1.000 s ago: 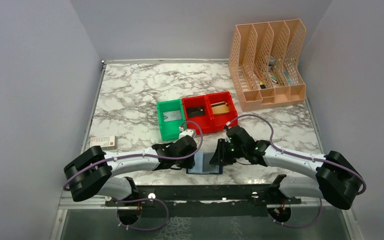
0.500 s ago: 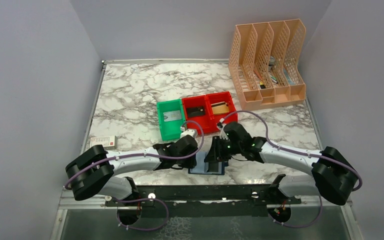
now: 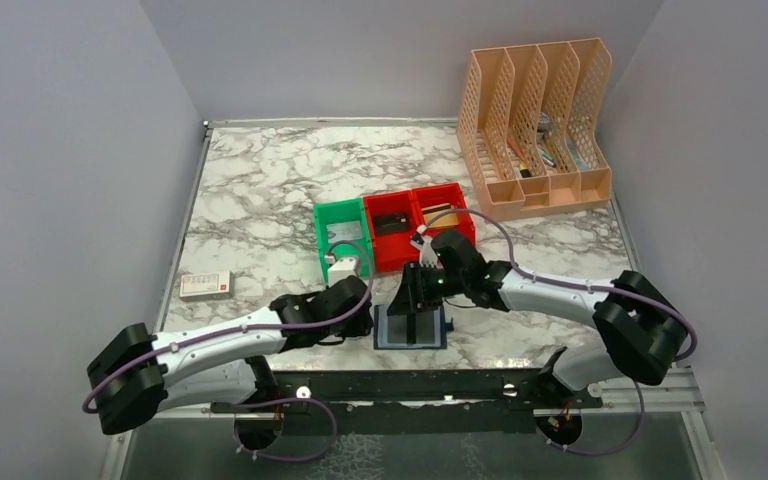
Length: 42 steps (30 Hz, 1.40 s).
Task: Take the credit cards out of the card holder
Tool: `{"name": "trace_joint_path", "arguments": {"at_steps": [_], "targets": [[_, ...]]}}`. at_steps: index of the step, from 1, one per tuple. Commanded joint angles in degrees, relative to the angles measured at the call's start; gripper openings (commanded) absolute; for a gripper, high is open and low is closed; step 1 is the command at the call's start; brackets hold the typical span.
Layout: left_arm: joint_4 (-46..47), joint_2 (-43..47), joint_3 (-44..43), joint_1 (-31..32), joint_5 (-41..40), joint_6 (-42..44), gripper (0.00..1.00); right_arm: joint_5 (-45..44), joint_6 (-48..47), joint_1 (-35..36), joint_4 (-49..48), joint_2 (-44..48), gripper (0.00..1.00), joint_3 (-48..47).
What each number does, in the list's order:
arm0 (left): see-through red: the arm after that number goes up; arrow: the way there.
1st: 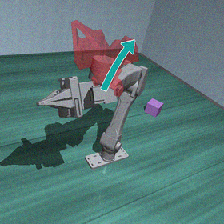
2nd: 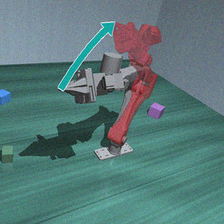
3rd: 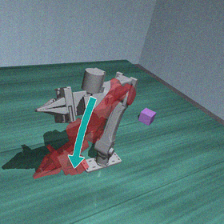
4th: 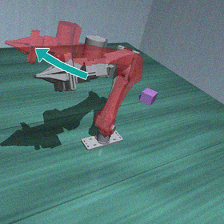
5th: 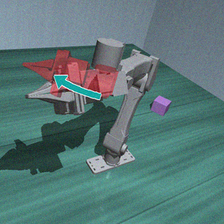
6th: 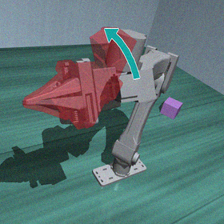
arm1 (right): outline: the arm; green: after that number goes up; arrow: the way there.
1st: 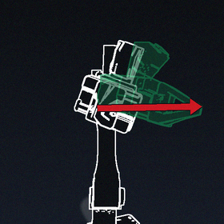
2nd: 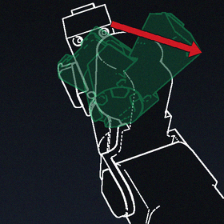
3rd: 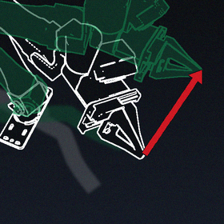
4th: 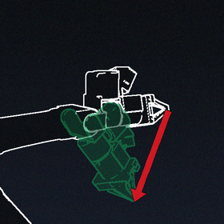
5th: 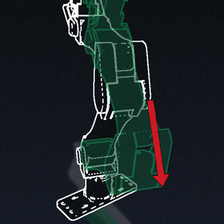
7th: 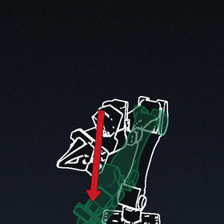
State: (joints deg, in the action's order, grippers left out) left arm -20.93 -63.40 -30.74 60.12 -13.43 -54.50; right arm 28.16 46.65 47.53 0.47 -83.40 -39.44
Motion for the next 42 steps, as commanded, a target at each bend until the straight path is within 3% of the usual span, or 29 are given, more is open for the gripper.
{"name": "trace_joint_path", "arguments": {"at_steps": [1, 7, 12, 18, 24, 35, 42], "targets": [[-5.25, 8.44, 1.99, 0.18, -6.41, -5.15, 0.43, -8.38, -2.42, 0.02, 6.48, 4.73, 0.4, -0.53], [4.49, 12.77, 2.15, 0.18, -1.54, -0.4, 0.47, -14.98, -0.91, 0.02, 11.45, 9.68, 0.3, 4.19], [14.17, 7.04, 2.47, 0.17, 4.96, 1.05, 0.47, -6.96, 0.6, 0.02, 4.02, 9.75, 0.28, 8.1], [17.52, -3.17, 0.53, 0.13, 9.55, 2.03, 0.43, -2.29, 1.21, 0.02, -0.3, 3.57, 0.28, 7.66], [17.42, -8.5, -0.58, 0.18, 9.63, 3.08, 0.38, -5.42, 0.77, 0.02, 0.02, 0.6, 0.28, 6.74], [9.81, -13.39, -0.51, 0.18, 5.07, 3.71, 0.28, -17.17, 1.62, 0.02, 10.12, -0.81, 0.27, 6.77], [9.42, -13.84, -0.64, 0.18, 5.25, 3.87, 0.26, -12.64, 2.67, 0.02, 5.75, -2.7, 0.27, 7.53]]}}
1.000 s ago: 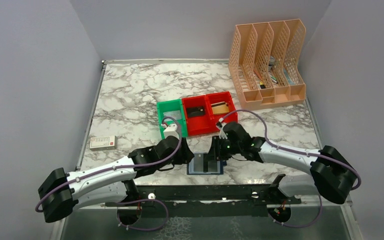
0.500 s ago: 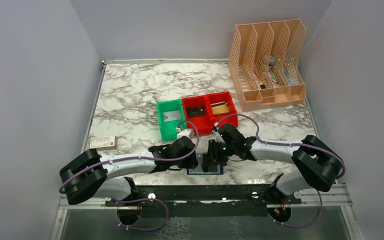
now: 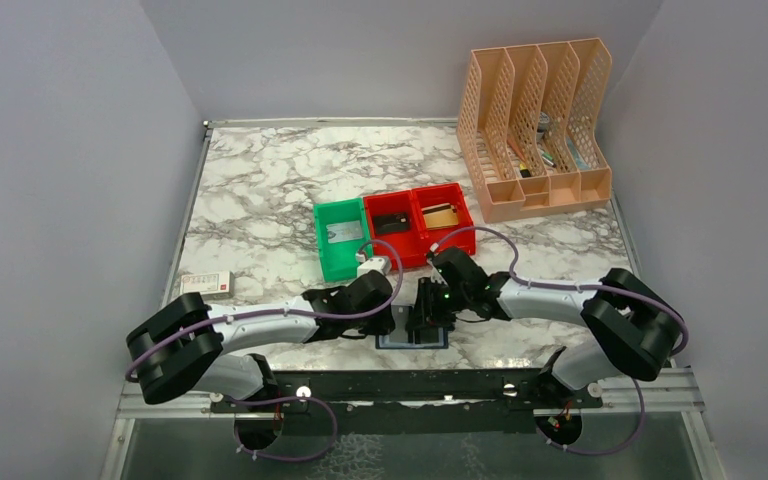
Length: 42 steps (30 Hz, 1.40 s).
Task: Take the credit cards out of the card holder
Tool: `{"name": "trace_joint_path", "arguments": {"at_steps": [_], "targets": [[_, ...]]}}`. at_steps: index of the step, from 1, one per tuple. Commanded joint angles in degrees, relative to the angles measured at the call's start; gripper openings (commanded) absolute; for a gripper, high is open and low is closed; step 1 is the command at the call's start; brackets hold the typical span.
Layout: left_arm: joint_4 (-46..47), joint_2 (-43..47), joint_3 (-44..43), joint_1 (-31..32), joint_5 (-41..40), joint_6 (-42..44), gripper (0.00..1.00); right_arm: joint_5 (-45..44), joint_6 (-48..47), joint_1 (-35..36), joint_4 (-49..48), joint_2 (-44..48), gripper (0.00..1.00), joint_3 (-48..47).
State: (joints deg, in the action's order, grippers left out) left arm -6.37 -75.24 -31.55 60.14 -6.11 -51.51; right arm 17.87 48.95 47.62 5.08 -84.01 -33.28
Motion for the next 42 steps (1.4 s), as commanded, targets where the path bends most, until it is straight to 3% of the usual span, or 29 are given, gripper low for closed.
{"name": "trace_joint_path", "arguments": {"at_steps": [1, 15, 22, 33, 42], "targets": [[-5.25, -1.85, 0.07, 0.15, -2.11, 0.88, 0.26, -2.5, 0.93, -0.07, 1.02, -2.27, 0.27, 1.38], [-7.21, 1.69, 0.84, 0.15, -2.83, 1.23, 0.18, -3.81, 4.53, -0.23, -1.31, 0.66, 0.36, 4.25], [-6.64, 1.02, 0.88, 0.15, -2.2, 1.32, 0.17, 2.15, 4.76, -0.24, -8.75, -0.99, 0.25, 5.58], [-6.64, 0.9, 1.25, 0.15, -2.44, 0.87, 0.17, 5.79, 3.92, -2.76, -10.6, 3.9, 0.07, 8.48], [-6.91, 0.56, 0.68, 0.15, -2.63, 1.13, 0.17, 10.42, 1.34, -5.46, -10.81, 6.41, 0.04, 10.16]]}}
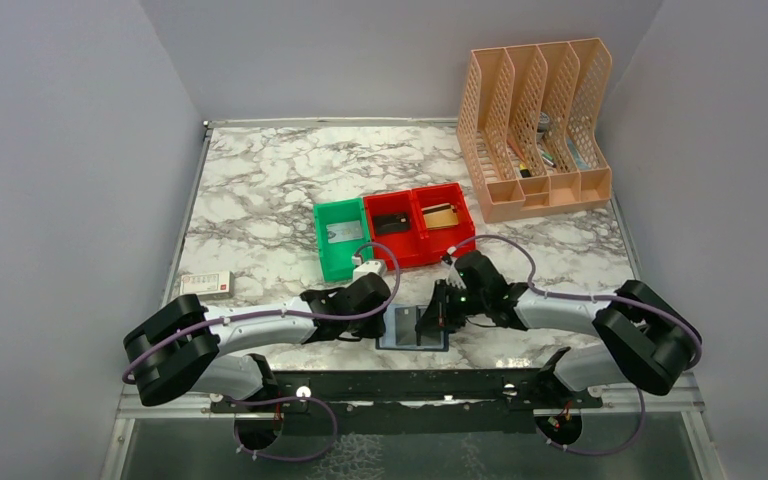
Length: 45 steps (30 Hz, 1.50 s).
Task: Take the credit cards out of the card holder
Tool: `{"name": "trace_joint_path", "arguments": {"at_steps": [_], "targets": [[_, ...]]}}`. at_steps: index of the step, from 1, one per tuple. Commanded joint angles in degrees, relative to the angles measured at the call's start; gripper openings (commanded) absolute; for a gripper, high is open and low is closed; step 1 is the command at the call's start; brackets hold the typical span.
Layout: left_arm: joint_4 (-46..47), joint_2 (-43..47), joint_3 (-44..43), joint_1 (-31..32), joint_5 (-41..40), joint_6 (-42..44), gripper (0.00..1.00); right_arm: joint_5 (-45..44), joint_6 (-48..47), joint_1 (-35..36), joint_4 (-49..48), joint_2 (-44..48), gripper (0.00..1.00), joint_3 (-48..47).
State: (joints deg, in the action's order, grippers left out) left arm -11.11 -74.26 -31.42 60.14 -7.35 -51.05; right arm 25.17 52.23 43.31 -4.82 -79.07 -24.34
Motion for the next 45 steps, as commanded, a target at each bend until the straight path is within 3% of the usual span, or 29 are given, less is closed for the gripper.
{"name": "trace_joint_path", "arguments": {"at_steps": [1, 5, 10, 16, 20, 25, 34, 39, 45], "targets": [[-2.2, -0.42, 0.41, 0.15, -1.32, 0.76, 0.17, 3.59, -2.05, -1.51, -1.14, 1.54, 0.04, 1.42], [-2.29, -0.12, 0.09, 0.15, -1.28, 0.86, 0.17, 7.9, -2.23, -3.27, -3.64, 0.75, 0.06, 1.98], [-2.25, 0.64, -0.44, 0.15, -1.32, 1.04, 0.17, 9.95, 0.39, -3.67, -7.59, -1.77, 0.15, 2.66], [-2.29, 0.61, -0.57, 0.15, -1.15, 1.04, 0.17, 10.83, 2.8, -3.93, -11.27, -4.75, 0.11, 3.28], [-2.27, 0.76, -0.55, 0.15, -0.98, 1.04, 0.17, 9.86, 2.61, -3.93, -10.25, -5.54, 0.26, 2.61], [-2.41, 2.13, -1.36, 0.15, -0.96, 1.12, 0.2, 9.05, 2.02, -3.93, -9.81, -6.48, 0.32, 1.49], [1.97, 4.18, -2.3, 0.15, 0.25, 1.7, 0.36, 9.7, 2.16, -3.93, -11.57, -9.7, 0.2, 1.05], [5.92, 0.26, -1.96, 0.2, 4.12, 1.92, 0.35, 10.63, 3.0, -3.93, -12.98, -9.87, 0.16, 1.48], [2.15, -3.15, -2.71, 0.15, 2.36, 3.09, 0.29, 11.53, 3.77, -3.93, -13.88, -9.64, 0.06, 1.89]]}}
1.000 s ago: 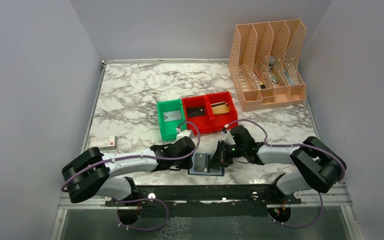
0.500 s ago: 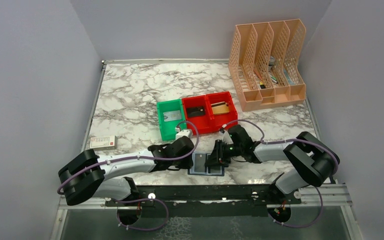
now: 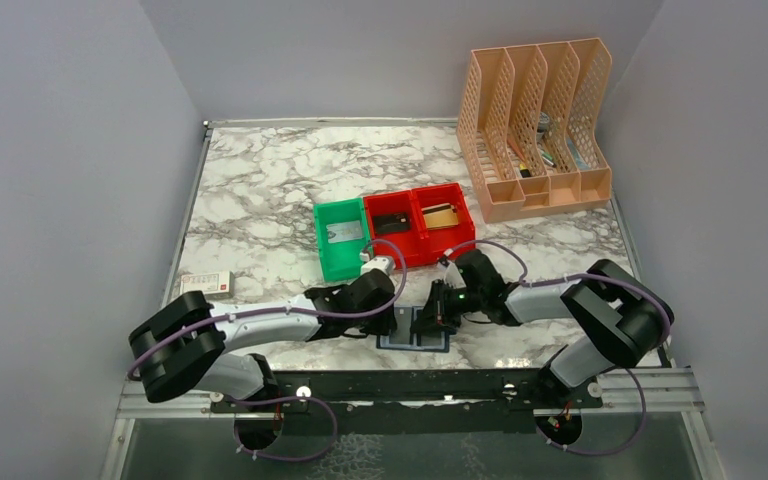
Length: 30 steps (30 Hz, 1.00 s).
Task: Take the credit cards out of the card holder
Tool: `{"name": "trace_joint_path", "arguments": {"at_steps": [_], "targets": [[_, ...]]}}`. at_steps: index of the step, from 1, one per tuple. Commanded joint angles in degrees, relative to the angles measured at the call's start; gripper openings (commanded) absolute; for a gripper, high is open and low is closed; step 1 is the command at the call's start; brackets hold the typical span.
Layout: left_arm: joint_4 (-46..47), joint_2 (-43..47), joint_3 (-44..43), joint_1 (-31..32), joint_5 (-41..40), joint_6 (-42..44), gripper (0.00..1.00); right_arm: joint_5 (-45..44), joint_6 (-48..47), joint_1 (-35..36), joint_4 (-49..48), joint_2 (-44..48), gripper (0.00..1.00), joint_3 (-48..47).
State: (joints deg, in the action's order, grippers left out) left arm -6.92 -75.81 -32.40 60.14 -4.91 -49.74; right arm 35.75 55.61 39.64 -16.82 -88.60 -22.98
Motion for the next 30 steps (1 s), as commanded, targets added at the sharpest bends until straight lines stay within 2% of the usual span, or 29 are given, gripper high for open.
{"name": "trace_joint_path", "arguments": {"at_steps": [1, 5, 20, 30], "targets": [[-3.52, -1.9, -2.12, 0.2, -0.85, 2.08, 0.27, 0.56, 0.28, -0.26, -1.38, 0.47, 0.03, 0.63], [-6.26, -3.0, -2.2, 0.15, -2.74, 2.31, 0.25, 0.34, -0.69, -0.84, 0.44, 2.54, 0.01, 1.2], [-6.36, -5.84, -1.52, 0.24, -3.18, 1.14, 0.21, 2.29, -7.12, -4.85, 8.51, 7.34, 0.01, 2.6], [-6.28, -5.67, -1.44, 0.24, -3.2, 1.05, 0.2, 5.47, -14.49, -6.61, 15.83, 4.78, 0.01, -1.26]]}}
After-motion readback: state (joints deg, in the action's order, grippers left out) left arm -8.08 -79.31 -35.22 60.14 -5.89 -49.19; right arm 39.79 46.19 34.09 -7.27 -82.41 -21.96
